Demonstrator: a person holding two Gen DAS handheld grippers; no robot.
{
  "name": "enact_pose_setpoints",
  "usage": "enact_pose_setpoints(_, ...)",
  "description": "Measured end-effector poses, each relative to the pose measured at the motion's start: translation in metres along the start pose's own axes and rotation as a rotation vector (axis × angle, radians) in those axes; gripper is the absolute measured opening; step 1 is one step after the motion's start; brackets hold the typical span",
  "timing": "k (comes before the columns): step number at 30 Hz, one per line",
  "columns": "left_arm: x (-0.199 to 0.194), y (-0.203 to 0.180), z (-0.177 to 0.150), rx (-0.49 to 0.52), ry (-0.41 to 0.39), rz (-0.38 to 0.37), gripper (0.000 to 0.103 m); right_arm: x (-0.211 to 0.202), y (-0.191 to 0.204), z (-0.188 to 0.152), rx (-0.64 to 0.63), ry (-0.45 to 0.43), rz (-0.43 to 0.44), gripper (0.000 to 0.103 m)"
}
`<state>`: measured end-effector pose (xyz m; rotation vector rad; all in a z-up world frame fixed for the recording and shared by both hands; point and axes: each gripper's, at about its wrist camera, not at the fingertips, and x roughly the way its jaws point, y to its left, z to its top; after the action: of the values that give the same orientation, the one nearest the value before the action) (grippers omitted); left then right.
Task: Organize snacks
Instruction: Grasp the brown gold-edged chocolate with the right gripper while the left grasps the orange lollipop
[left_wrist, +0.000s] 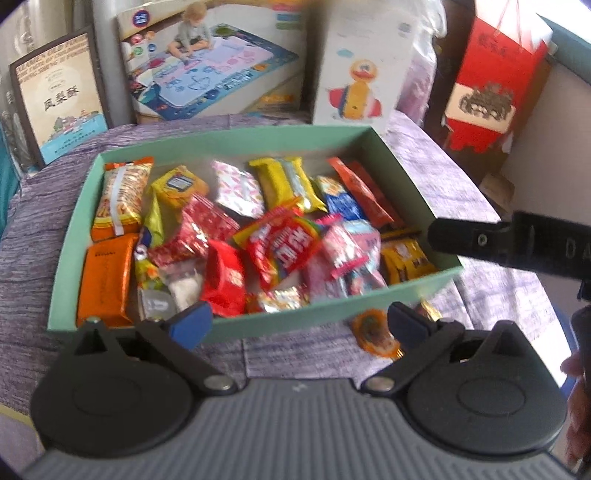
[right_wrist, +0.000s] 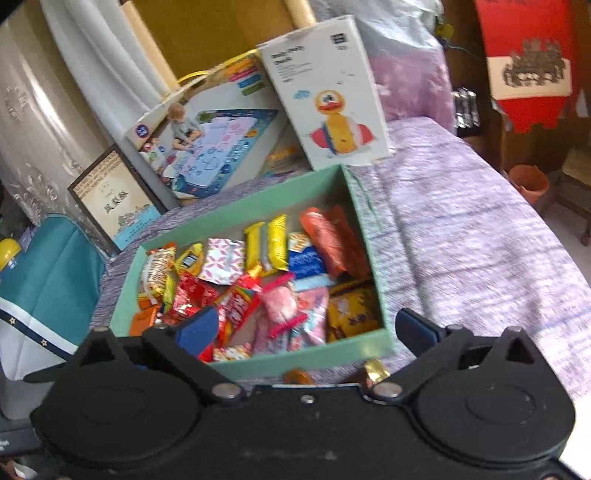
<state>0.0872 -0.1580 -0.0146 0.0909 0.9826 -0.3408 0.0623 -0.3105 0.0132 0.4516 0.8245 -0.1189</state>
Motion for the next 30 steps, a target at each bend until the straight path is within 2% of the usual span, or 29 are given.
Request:
enact_pose_setpoints(7,0.010,-0.020,-0.022,0.036,0.053,-0.002,0.103,-0.011,-0.024,-0.016,0.050,0.006,-0.026,0.103)
enact_pose_setpoints(14,0.023,-0.025,-0.036,0.047,0.092,0.022,0.103,-0.009,-0.044,-0.043,0.124,0.061,-0.014,0.103)
enact_pose_setpoints(16,0.027,-0.024,-0.037,0.045,0.092,0.031,0.103,-0.006,-0.050,-0.052,0.156,0.075,-0.015,0.092)
enact_pose_setpoints(18,0.030,-0.022,-0.038,0.039,0.097,0.044,0.103,-0.001,-0.055,-0.060,0.189,0.106,-0.002,0.071)
enact_pose_setpoints(19,0.032,-0.021,-0.039,0.036,0.102,0.047,0.103,0.004,-0.057,-0.064,0.207,0.128,0.004,0.066)
enact_pose_setpoints(21,0.035,-0.018,-0.040,0.029,0.108,0.050,0.103,0.011,-0.059,-0.069,0.224,0.163,0.004,0.047)
enact_pose_setpoints(27,0.043,-0.009,-0.040,0.003,0.113,0.059,0.103,0.029,-0.051,-0.070,0.226,0.193,-0.027,0.045)
enact_pose_setpoints(30,0.045,-0.001,-0.039,-0.018,0.112,0.055,0.103,0.037,-0.041,-0.063,0.200,0.178,-0.083,0.045)
